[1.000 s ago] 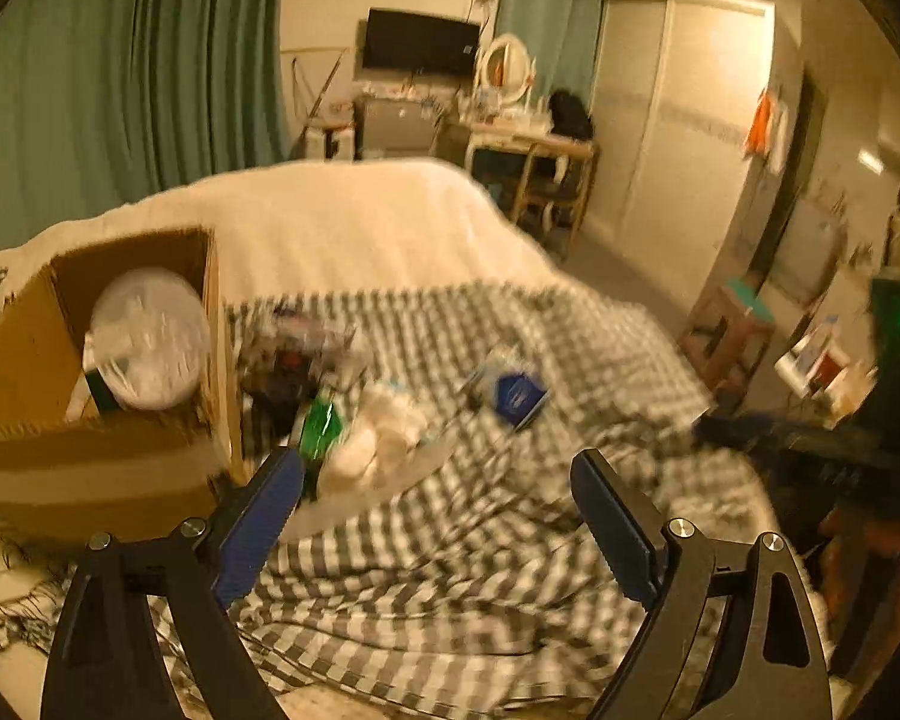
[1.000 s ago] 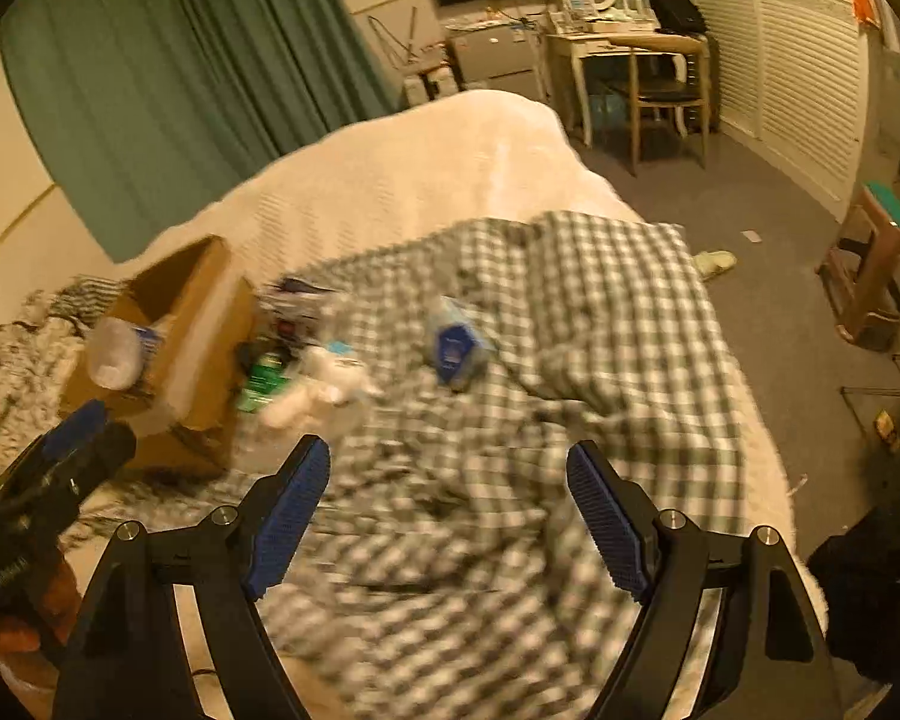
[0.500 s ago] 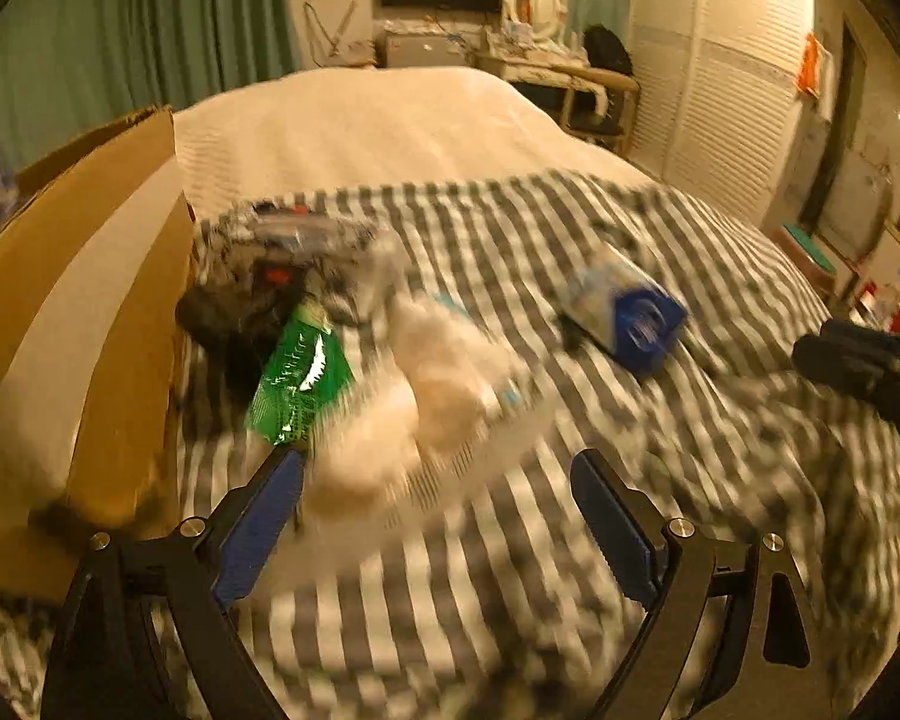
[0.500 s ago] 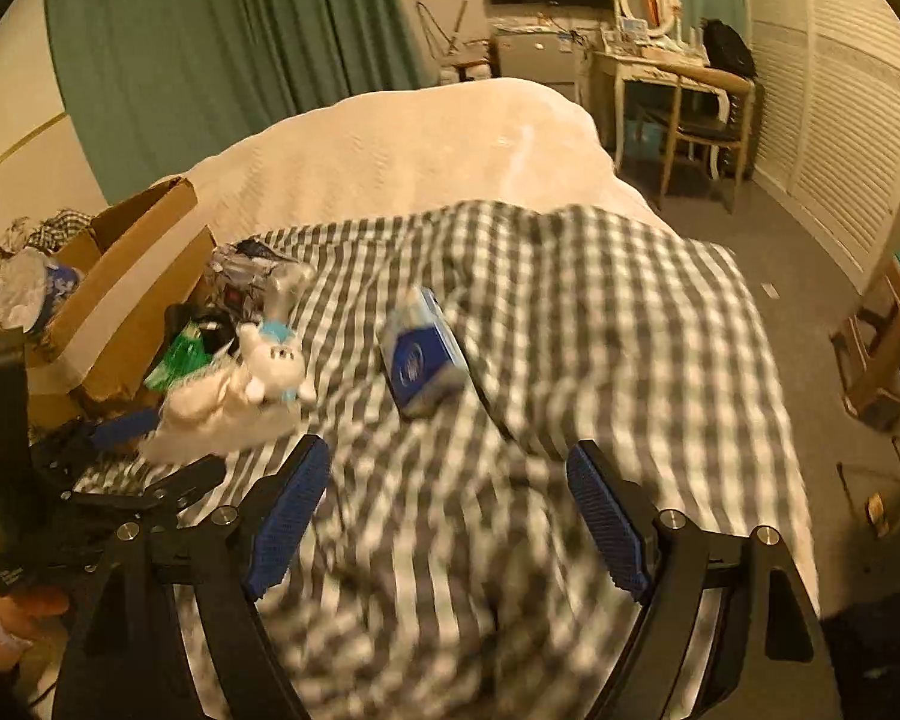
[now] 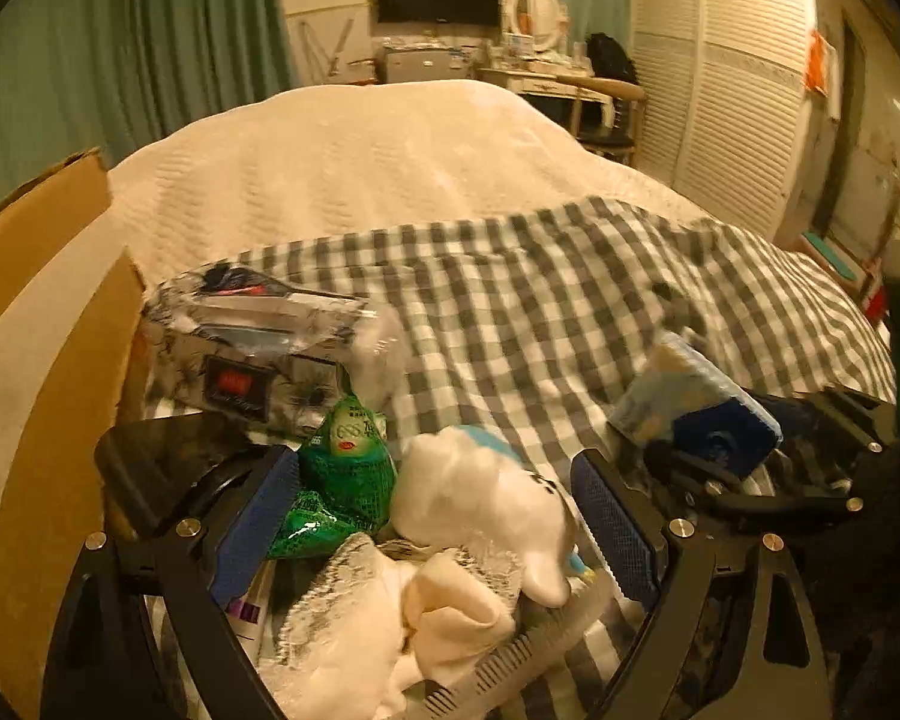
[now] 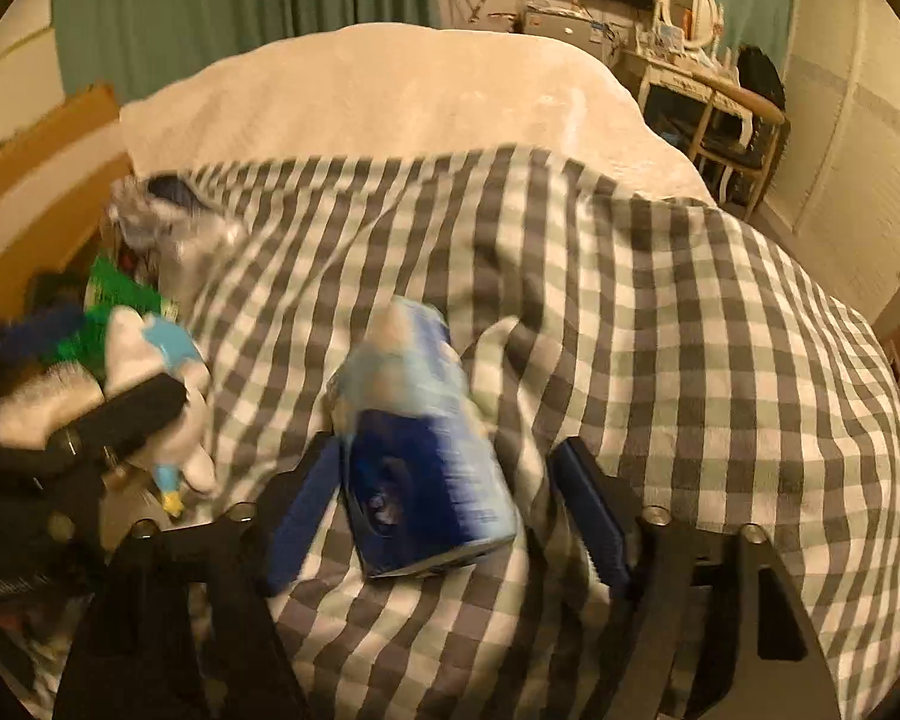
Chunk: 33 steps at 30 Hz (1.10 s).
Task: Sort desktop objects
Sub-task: 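Grasp the blue tissue pack with the right tool and lift it, then grasp the white plush toy with the left tool while the right tool carries the tissue pack into the box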
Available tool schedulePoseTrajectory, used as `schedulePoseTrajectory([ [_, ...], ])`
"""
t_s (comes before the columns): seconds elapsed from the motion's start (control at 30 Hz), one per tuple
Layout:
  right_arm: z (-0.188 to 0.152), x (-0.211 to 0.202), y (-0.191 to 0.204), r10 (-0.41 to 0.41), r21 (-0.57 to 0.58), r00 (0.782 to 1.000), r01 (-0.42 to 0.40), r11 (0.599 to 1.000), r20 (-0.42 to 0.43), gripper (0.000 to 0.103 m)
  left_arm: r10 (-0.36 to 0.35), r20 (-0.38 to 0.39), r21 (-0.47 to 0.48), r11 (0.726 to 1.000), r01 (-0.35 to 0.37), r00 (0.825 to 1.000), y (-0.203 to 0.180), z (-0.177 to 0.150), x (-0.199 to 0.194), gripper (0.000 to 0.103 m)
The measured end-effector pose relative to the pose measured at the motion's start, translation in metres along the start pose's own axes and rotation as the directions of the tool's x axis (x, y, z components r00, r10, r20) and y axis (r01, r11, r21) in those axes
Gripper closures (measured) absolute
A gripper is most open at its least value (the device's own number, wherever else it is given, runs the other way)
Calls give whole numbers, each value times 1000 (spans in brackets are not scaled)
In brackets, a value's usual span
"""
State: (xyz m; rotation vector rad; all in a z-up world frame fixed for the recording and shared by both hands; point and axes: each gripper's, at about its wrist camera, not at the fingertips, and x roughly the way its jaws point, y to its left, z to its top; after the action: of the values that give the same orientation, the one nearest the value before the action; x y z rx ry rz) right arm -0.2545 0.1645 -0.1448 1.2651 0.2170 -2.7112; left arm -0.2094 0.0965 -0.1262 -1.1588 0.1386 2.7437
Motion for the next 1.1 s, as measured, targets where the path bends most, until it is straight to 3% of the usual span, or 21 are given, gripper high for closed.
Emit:
schedulePoseTrajectory([
  [0.07,-2,-5,4,-25,-29,1000,25,999,18,59,-33,-8,62,997,34,999,-10,-1,0,32],
  [0.17,-3,-16,3,-40,-45,998,42,998,43,74,-71,-34,138,988,75,997,-20,-5,-5,49],
  [0.33,-6,-37,-4,-30,-40,999,31,999,32,85,-138,-70,94,985,144,988,-4,-8,-18,51],
  [0.37,-7,-41,-4,-30,-43,999,31,999,30,85,-158,-78,75,984,164,984,1,-10,-25,66],
  [0.4,-6,-47,-4,-33,-46,999,35,998,31,85,-157,-72,72,984,162,985,4,-11,-30,73],
  [0.6,-9,-94,-8,-4,-16,1000,5,1000,19,85,-156,-107,93,982,166,982,4,-22,-62,73],
  [0.8,-8,-142,1,-27,-42,999,28,999,21,85,-185,-84,83,978,192,979,7,-24,-97,74],
  [0.93,-5,-177,14,-20,-52,999,22,998,42,85,-193,-32,91,976,196,981,15,-13,-133,74],
  [1.1,0,-219,39,11,-51,997,-7,999,75,85,-239,45,29,971,238,970,34,9,-180,74],
])
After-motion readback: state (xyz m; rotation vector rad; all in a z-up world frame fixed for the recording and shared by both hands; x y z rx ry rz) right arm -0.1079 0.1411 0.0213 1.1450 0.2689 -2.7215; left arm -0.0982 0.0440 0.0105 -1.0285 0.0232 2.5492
